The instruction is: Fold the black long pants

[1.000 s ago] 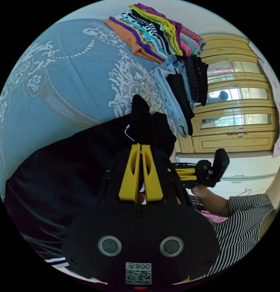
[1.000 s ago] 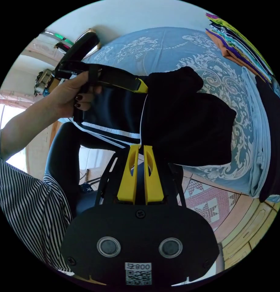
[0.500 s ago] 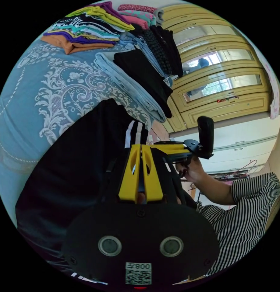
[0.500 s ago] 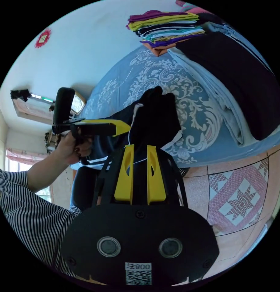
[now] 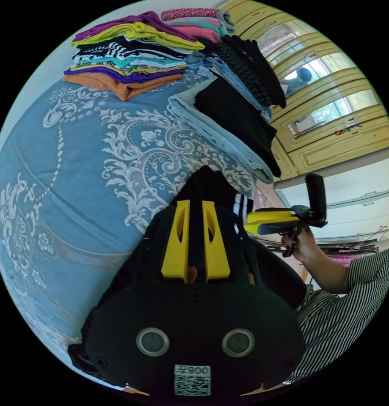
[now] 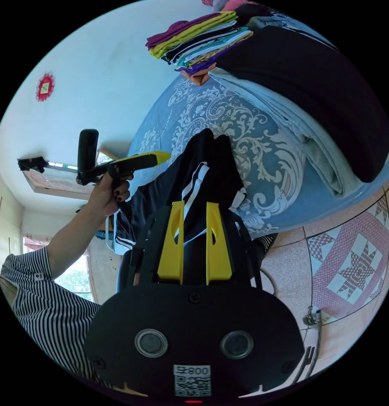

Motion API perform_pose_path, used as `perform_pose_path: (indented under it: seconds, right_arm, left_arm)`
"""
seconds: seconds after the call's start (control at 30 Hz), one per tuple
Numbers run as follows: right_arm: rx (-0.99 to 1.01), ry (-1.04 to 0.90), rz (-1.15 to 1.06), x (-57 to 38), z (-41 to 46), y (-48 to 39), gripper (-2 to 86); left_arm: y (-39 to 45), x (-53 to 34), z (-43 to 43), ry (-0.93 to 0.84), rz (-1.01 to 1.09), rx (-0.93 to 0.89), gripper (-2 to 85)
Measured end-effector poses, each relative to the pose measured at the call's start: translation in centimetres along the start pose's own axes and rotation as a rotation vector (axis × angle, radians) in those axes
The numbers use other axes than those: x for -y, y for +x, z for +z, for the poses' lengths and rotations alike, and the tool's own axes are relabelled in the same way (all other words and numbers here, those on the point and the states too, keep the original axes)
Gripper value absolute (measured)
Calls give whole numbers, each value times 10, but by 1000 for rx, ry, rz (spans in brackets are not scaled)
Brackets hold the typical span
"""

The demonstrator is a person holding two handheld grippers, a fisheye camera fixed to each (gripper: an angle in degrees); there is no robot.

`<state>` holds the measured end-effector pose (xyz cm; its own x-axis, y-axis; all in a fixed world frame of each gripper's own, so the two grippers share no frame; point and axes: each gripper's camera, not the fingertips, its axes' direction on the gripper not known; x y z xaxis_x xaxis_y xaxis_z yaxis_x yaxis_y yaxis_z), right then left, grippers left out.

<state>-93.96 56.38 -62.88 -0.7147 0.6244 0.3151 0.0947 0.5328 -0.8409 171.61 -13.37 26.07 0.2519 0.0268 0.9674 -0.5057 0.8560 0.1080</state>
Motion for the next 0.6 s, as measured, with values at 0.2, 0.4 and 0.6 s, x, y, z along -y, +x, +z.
perform_pose_path:
  seconds: [0.2, 0.4, 0.6]
  right_arm:
    - [-81, -45, -18, 5, 9, 7, 70]
    - [-125, -72, -53, 6, 10, 10, 43]
    - [-165, -78, -106, 2, 1, 2, 26]
  left_arm:
    - [18, 54, 33, -131, 31, 95, 36]
    - [48, 69, 30, -124, 79, 122, 15]
    - [85, 63, -2, -28, 133, 130, 13]
